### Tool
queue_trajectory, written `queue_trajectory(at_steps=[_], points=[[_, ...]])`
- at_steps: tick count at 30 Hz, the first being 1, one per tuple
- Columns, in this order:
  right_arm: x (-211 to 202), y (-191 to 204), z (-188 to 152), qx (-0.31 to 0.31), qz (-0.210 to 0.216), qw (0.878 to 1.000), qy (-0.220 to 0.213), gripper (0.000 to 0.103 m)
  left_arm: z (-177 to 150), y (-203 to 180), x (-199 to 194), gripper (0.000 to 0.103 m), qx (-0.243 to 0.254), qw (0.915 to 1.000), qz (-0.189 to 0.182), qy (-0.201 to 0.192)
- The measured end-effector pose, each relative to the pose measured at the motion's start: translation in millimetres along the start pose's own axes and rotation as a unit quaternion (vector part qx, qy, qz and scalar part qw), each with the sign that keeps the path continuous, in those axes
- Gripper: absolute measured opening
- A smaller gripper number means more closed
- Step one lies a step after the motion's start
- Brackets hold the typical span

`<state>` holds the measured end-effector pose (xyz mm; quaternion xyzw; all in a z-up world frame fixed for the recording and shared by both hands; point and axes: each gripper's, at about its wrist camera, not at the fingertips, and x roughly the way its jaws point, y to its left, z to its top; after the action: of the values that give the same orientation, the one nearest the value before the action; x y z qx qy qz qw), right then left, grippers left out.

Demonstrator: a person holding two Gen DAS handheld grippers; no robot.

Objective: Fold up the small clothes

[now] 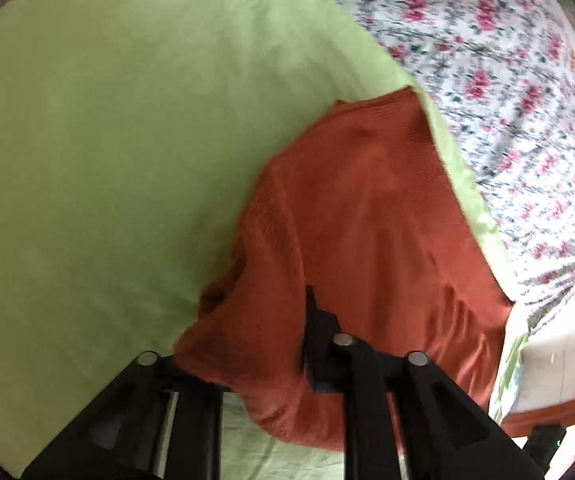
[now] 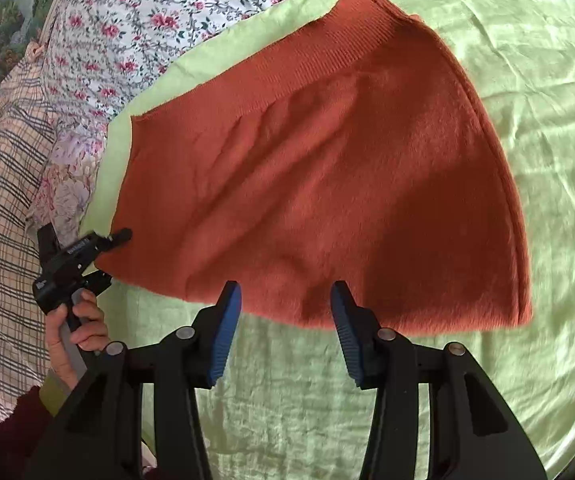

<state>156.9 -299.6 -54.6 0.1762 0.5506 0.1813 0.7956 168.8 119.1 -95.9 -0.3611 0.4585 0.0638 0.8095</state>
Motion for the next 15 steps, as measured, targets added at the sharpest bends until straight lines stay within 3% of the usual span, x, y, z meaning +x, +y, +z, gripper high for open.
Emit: queue_trajectory(at_steps=[3,6,11,15], points=[[-2,-9,10,0.007,0.009,1.000,-0.002,0.048,-6,-32,-16,0.012,0.063,0.9977,0.007,-0.023],[-8,-20,21,0.014,0.014,1.000,-0.006,0.048,-18,-77,-33,0.012,0.131,0.9907,-0.014,-0.034],[-18,-38,43,0.035,0.030,0.999,-0.016,0.048,-67,-167,-36,0.012,0.268,0.9618,-0.054,-0.022],[-21,-44,62,0.056,0.073,0.996,-0.016,0.048,-125,-216,-3,0.012,0.353,0.9318,-0.077,0.037]])
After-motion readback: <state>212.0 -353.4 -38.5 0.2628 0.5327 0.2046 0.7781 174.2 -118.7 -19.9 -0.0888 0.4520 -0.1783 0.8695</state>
